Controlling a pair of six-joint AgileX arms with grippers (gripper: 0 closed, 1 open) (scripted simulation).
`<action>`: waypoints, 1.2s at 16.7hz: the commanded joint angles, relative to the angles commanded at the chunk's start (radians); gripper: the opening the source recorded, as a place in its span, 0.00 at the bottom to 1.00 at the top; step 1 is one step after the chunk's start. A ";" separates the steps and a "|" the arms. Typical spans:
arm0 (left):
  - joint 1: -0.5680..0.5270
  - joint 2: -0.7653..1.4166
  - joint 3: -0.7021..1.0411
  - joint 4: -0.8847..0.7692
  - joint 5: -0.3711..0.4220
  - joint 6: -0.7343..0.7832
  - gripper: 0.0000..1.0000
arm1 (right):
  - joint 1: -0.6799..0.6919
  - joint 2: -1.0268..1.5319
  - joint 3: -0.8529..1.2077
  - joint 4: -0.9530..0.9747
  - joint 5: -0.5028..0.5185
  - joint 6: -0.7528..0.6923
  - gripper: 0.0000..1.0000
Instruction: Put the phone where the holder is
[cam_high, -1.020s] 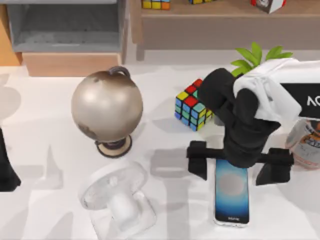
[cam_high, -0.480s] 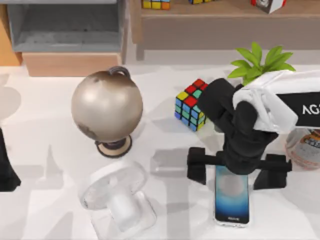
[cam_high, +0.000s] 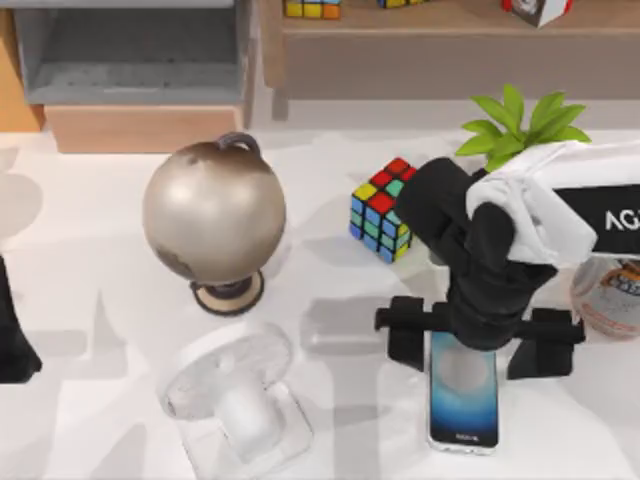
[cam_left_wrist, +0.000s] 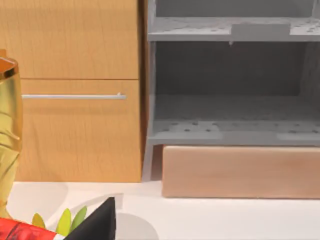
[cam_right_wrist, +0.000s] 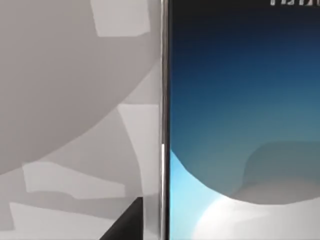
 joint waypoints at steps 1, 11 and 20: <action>0.000 0.000 0.000 0.000 0.000 0.000 1.00 | 0.000 0.000 0.000 0.000 0.000 0.000 0.25; 0.000 0.000 0.000 0.000 0.000 0.000 1.00 | 0.000 0.000 0.000 0.000 0.000 0.000 0.00; 0.000 0.000 0.000 0.000 0.000 0.000 1.00 | -0.002 -0.095 0.054 -0.127 0.021 -0.009 0.00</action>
